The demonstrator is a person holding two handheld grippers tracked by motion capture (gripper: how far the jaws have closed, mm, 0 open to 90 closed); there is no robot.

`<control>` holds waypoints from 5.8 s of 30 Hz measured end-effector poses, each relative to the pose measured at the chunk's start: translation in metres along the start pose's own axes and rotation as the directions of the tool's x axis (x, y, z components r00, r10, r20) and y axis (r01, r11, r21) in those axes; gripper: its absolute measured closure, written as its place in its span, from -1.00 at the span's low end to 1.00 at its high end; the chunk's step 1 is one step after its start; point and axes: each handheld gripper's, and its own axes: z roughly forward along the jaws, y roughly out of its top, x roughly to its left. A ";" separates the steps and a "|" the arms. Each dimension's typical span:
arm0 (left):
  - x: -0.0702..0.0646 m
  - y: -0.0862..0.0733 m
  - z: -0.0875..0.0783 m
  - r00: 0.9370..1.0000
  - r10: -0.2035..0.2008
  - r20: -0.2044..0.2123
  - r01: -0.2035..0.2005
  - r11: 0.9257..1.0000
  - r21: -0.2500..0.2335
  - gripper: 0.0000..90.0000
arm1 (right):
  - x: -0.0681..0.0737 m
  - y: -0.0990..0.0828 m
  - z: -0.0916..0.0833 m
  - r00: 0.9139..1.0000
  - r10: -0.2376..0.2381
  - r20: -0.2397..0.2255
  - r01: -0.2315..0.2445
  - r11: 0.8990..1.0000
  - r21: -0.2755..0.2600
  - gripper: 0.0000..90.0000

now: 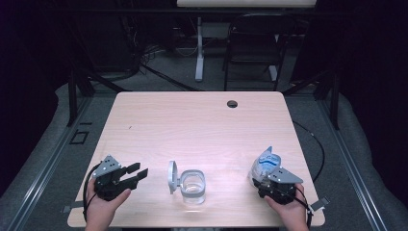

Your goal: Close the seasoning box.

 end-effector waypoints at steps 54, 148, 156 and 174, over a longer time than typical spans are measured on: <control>0.012 -0.001 -0.007 0.999 -0.034 -0.020 0.033 0.999 -0.026 0.17 | 0.060 0.088 0.005 0.963 -0.267 0.027 0.268 0.962 -0.049 -0.11; 0.016 -0.021 -0.031 0.994 -0.063 -0.092 0.061 0.998 -0.018 0.16 | 0.120 0.099 0.029 0.624 -0.770 0.138 0.771 0.635 0.056 -0.10; 0.016 -0.021 -0.032 0.994 -0.063 -0.093 0.062 0.998 -0.017 0.16 | 0.121 0.098 0.028 0.594 -0.791 0.147 0.793 0.606 0.059 -0.10; 0.017 -0.022 -0.032 0.993 -0.063 -0.097 0.062 0.998 -0.016 0.15 | 0.124 0.092 0.026 0.521 -0.838 0.161 0.836 0.539 0.101 -0.09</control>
